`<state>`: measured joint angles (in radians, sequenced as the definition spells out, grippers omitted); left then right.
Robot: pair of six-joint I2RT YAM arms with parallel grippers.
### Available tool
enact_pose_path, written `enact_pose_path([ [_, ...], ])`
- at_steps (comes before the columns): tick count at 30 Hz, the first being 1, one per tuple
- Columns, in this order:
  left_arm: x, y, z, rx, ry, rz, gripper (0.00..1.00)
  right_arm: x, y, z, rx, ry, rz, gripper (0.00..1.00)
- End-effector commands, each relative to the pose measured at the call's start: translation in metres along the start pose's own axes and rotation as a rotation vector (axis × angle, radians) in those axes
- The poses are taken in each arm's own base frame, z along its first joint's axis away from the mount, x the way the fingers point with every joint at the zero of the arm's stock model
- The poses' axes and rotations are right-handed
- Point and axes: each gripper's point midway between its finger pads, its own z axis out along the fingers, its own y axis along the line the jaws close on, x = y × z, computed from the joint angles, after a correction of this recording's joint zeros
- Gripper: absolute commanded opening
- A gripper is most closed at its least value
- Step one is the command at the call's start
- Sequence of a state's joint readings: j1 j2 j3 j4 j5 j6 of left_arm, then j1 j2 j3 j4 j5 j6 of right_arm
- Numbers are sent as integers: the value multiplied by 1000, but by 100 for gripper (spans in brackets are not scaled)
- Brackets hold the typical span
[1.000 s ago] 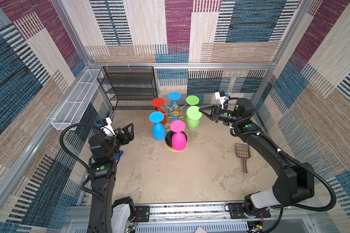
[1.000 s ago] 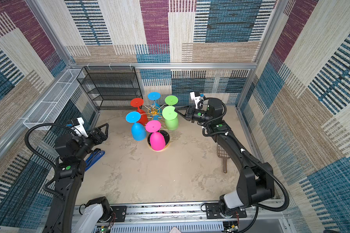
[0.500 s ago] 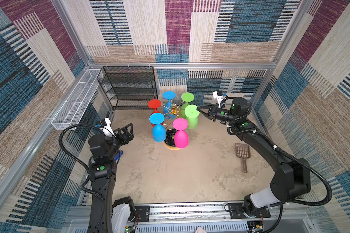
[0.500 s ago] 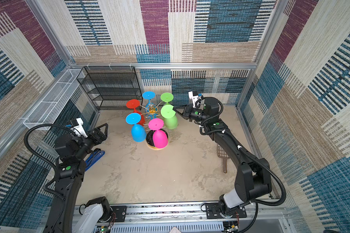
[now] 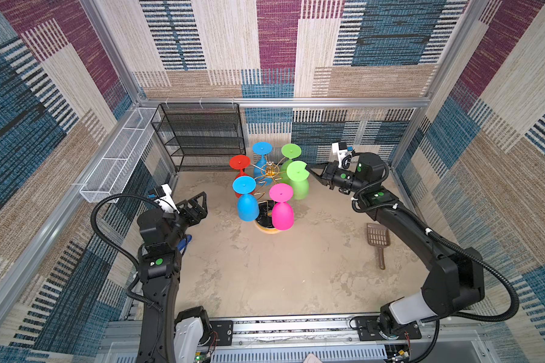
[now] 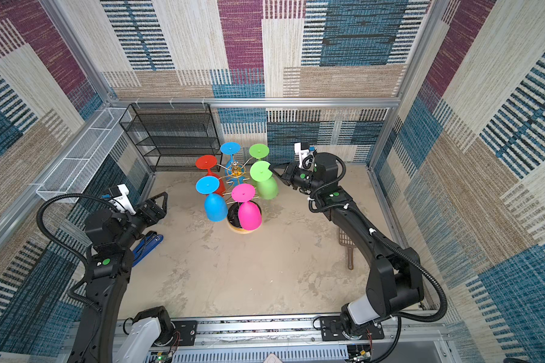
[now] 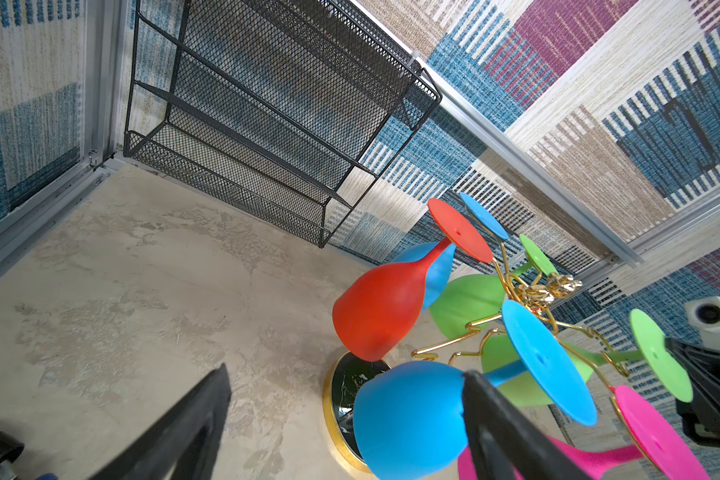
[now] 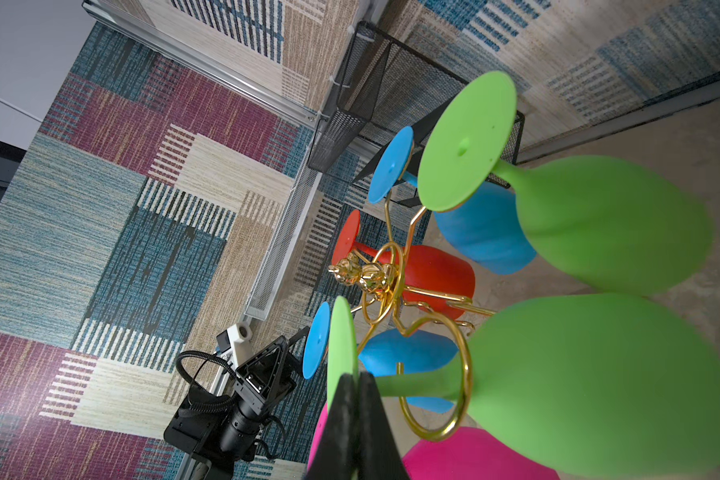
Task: Take the wine glass off the wine glass rack
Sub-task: 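Close the right gripper on the green glass's foot, then pull the green glass off its rack hook with the right gripper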
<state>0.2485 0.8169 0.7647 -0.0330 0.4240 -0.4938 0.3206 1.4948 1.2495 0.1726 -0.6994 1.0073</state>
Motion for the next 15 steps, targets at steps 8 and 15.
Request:
enact_pose_path([
  [8,-9,-6,-1,26,-37,16,89,-8,5,-2,2,-68,6,0],
  [15,-8,-6,-1,29,-35,12,89,-10,0,-1,25,-94,5,0],
])
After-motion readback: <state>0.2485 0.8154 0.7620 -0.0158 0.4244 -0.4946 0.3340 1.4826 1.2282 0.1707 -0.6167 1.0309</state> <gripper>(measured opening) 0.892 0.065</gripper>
